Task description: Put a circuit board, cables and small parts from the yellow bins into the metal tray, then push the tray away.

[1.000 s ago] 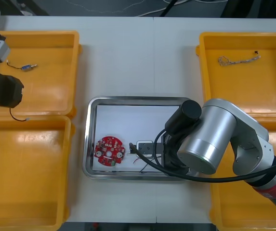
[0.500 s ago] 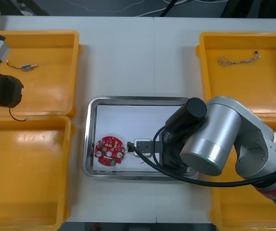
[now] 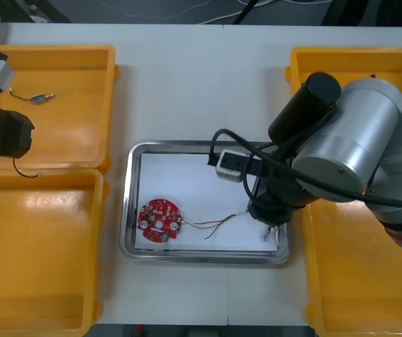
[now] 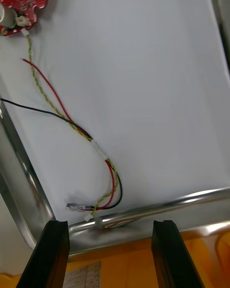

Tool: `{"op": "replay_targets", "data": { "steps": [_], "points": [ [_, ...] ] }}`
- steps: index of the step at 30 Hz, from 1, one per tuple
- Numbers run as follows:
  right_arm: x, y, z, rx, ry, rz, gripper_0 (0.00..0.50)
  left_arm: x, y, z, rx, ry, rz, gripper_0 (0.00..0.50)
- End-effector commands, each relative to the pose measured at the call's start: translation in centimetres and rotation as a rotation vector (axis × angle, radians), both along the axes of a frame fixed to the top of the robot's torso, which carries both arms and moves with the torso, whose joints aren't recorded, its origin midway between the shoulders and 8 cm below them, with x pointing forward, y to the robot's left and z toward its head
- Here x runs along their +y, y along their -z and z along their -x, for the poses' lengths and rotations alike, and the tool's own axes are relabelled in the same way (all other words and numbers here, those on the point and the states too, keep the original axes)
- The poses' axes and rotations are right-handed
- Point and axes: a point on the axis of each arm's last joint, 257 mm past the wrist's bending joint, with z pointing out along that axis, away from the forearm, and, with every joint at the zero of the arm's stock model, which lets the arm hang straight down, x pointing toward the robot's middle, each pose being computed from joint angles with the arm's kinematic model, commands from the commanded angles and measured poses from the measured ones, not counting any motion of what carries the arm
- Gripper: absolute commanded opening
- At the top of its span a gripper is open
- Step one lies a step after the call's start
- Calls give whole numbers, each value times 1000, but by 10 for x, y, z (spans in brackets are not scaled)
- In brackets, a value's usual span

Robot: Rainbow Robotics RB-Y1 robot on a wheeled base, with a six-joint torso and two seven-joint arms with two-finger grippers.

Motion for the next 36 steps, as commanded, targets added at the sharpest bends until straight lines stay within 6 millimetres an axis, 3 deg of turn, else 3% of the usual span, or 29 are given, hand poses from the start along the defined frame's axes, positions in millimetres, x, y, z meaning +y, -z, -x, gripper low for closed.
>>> {"op": "replay_targets", "data": {
  "steps": [1,6,17,28,36],
  "points": [
    [9,-59,-23,-86,131,-117,500,12,-7,5,-14,26,-77,0],
    [-9,-82,-37,-95,298,-208,500,7,-3,6,-3,27,-76,0],
    [-80,-117,-60,-104,682,-353,500,-23,1,4,4,78,-77,0],
    [-163,-140,-81,-109,958,-412,500,-87,10,9,28,125,-28,0],
    [-206,-148,-95,-141,1068,-411,500,-132,21,12,47,136,-6,0]
  ]
}}
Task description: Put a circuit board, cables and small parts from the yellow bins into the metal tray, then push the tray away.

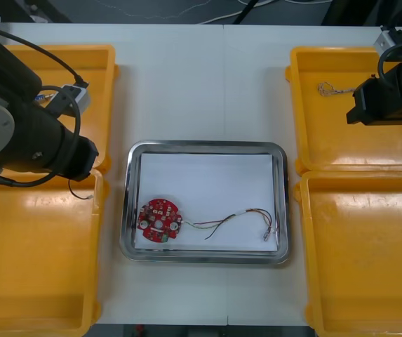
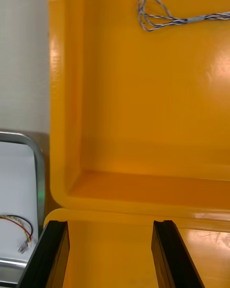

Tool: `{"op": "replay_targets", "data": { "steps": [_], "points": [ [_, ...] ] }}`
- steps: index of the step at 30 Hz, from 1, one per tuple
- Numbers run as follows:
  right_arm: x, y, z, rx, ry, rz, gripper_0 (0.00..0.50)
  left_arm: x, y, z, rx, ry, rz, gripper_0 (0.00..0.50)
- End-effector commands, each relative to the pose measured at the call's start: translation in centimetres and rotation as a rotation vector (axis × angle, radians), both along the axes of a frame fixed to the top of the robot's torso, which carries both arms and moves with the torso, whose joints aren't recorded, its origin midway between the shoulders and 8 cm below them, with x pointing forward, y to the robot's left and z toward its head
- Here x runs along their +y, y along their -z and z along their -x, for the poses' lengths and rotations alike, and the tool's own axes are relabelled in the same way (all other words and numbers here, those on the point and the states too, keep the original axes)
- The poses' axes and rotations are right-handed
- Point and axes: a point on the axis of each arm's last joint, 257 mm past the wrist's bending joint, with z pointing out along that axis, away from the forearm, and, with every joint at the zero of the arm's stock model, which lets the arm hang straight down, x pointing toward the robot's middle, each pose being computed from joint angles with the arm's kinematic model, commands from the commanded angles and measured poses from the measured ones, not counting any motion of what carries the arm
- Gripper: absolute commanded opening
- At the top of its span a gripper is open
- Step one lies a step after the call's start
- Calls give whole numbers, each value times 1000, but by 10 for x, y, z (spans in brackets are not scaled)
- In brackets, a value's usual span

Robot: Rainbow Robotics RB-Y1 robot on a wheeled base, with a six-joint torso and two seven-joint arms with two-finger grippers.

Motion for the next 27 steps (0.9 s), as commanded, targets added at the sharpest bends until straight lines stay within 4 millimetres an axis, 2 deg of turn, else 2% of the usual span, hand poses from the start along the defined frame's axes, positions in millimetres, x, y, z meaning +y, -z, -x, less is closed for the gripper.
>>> {"op": "replay_targets", "data": {
  "steps": [1,6,14,16,21,27],
  "points": [
    [-38,-32,-17,-58,52,59,500,-42,-13,-3,-44,-34,50,0],
    [-52,-36,-29,-50,102,64,500,-63,-6,-4,-38,-23,56,0],
    [-63,-50,-70,-123,167,39,500,-94,12,0,-23,-52,57,0],
    [-66,-53,-86,-151,190,29,500,-100,16,-2,-17,-60,55,0],
    [-67,-55,-116,-199,220,7,500,-105,27,-9,-11,-84,29,0],
    [-63,-56,-152,-276,225,0,500,-101,40,-19,20,-126,-5,0]
  ]
}}
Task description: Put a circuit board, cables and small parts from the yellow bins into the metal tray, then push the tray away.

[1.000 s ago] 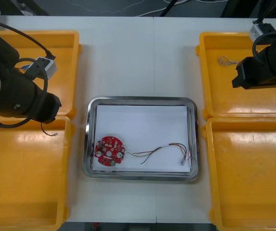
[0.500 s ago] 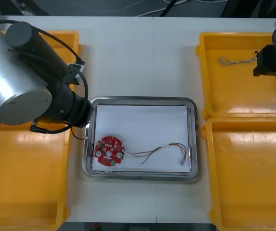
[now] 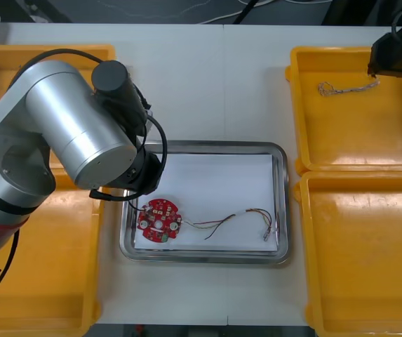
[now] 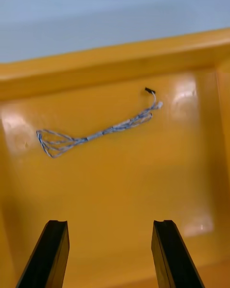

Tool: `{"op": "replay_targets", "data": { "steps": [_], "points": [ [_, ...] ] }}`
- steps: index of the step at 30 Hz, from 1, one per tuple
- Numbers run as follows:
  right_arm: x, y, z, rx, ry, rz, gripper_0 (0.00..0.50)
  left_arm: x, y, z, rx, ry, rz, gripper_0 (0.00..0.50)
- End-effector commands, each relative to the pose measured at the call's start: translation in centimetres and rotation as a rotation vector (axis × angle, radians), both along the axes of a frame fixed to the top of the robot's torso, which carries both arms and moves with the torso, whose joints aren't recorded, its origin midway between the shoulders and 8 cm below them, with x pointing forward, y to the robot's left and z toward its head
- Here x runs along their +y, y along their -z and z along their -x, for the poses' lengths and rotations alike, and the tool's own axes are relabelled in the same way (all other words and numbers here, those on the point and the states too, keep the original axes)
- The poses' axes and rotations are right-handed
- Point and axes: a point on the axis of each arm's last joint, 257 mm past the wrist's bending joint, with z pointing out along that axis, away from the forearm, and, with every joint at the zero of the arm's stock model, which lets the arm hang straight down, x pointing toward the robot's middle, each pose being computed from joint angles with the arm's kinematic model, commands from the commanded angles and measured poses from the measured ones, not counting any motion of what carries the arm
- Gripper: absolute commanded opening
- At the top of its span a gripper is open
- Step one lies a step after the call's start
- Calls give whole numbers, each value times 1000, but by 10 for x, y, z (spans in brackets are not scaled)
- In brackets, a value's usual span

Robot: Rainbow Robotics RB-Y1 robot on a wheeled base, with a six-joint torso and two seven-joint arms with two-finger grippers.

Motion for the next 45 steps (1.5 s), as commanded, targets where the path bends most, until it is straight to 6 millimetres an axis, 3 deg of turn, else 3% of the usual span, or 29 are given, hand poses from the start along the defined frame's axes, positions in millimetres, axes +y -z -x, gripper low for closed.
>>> {"op": "replay_targets", "data": {
  "steps": [1,13,29,45],
  "points": [
    [16,-36,-32,-117,-34,18,500,-16,-8,-12,-19,-51,30,0],
    [38,-15,-67,-180,-67,14,500,-32,6,-33,-27,-51,38,0],
    [59,39,-101,-227,-113,-19,500,-52,17,-55,-43,-29,64,0],
    [74,75,-107,-220,-151,-12,500,-57,35,-66,-51,-20,70,0]
  ]
}}
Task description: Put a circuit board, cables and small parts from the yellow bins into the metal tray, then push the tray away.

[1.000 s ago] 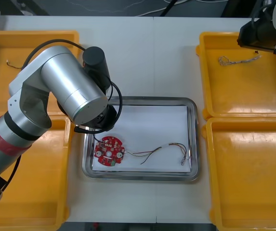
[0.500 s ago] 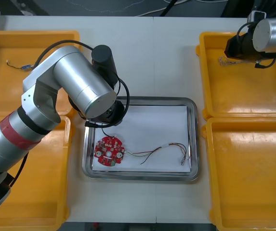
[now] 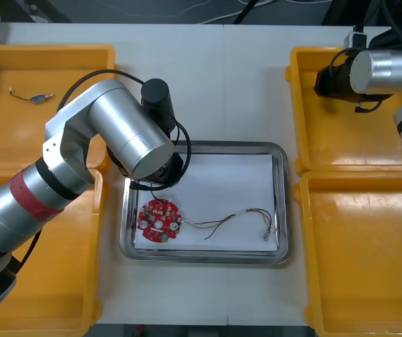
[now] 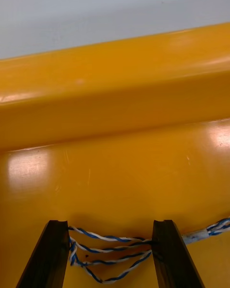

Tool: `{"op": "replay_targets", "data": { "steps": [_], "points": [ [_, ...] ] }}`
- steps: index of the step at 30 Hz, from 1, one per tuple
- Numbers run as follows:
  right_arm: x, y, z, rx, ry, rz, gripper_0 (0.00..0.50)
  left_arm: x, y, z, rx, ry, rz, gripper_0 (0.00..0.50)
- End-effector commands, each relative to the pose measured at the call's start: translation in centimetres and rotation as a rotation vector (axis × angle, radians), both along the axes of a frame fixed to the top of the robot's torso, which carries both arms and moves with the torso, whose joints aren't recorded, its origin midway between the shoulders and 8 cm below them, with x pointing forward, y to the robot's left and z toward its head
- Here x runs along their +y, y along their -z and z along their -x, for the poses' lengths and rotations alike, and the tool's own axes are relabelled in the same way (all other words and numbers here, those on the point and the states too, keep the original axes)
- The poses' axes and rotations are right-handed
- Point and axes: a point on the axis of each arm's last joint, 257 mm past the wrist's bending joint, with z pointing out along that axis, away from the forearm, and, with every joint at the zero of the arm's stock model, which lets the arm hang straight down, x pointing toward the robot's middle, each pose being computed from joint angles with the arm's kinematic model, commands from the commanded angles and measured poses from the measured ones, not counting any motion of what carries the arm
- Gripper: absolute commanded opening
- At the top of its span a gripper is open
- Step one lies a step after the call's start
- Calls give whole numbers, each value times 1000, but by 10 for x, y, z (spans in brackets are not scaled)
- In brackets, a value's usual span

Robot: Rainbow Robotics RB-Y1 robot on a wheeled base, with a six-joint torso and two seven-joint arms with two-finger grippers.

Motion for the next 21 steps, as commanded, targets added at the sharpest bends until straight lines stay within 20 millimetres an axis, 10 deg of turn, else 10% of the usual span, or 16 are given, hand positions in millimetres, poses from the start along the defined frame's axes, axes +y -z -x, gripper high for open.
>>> {"op": "replay_targets", "data": {
  "steps": [1,6,7,9,12,18,21],
  "points": [
    [29,-22,-12,-34,-79,49,500,-28,-17,-11,-57,2,52,0],
    [28,-16,-10,-21,-83,59,500,-29,-14,-16,-69,4,55,0],
    [28,-16,-10,-21,-84,61,451,-29,-13,-16,-70,4,53,0],
    [28,-15,-10,-19,-87,65,123,-28,-11,-17,-69,2,50,0],
    [30,-13,-9,-12,-89,66,0,-28,-11,-18,-71,3,50,0],
    [25,-11,-6,9,-88,71,0,-27,-12,-18,-72,-4,52,0],
    [18,-15,-4,15,-87,89,0,-27,-12,-18,-73,-4,51,201]
  ]
}}
